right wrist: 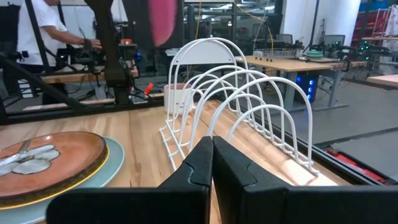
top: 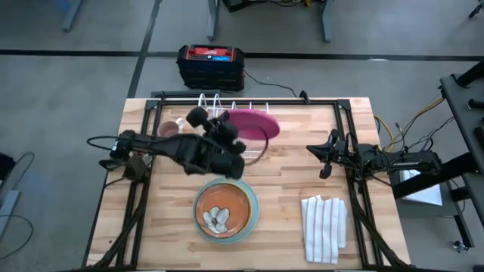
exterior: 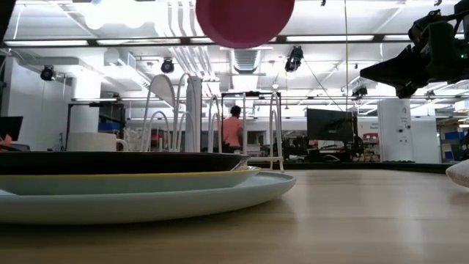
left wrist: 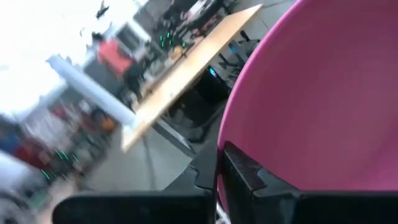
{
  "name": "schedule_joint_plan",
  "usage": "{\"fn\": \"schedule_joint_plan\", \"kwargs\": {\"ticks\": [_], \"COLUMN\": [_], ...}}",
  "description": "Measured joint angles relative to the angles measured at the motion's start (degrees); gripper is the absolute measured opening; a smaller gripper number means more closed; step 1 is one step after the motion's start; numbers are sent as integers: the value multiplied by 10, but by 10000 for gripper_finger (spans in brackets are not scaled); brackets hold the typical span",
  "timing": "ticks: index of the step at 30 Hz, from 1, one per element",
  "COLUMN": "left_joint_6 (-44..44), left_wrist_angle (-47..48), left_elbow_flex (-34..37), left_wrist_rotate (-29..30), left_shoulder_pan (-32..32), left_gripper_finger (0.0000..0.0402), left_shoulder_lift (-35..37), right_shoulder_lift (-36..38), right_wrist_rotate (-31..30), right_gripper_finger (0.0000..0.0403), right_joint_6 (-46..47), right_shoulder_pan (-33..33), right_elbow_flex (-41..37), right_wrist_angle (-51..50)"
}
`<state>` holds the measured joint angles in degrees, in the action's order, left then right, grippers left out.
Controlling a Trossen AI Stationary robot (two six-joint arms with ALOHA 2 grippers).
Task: Sort dishes
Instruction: Put the pink plate into the dish rack
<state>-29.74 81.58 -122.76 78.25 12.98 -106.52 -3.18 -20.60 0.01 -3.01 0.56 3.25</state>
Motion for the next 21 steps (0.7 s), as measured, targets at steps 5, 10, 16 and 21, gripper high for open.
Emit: {"fn": "schedule_joint_plan", "kwargs": {"ticks": [5, 10, 16, 21], "left_joint_6": [-33, -76, -122, -177], "left_wrist_angle": [-1, -2, 27, 84], "left_elbow_flex": [-36, -64, -75, -71], "left_wrist_rotate": [-25, -93, -193, -223], "left_shoulder_pan": [-42, -89, -138, -173], "left_gripper_finger": [2, 2, 1, 1], "left_shoulder_lift": [0, 0, 0, 0], "right_shoulder_lift": [0, 0, -9, -23], "right_wrist_rotate": [0, 0, 0, 0], "right_gripper_finger": [0, 0, 0, 0], "right_joint_6": [0, 0, 0, 0], "right_shoulder_pan": [0, 0, 0, 0], "right_elbow_flex": [0, 0, 0, 0], "right_wrist_angle": [0, 0, 0, 0]}}
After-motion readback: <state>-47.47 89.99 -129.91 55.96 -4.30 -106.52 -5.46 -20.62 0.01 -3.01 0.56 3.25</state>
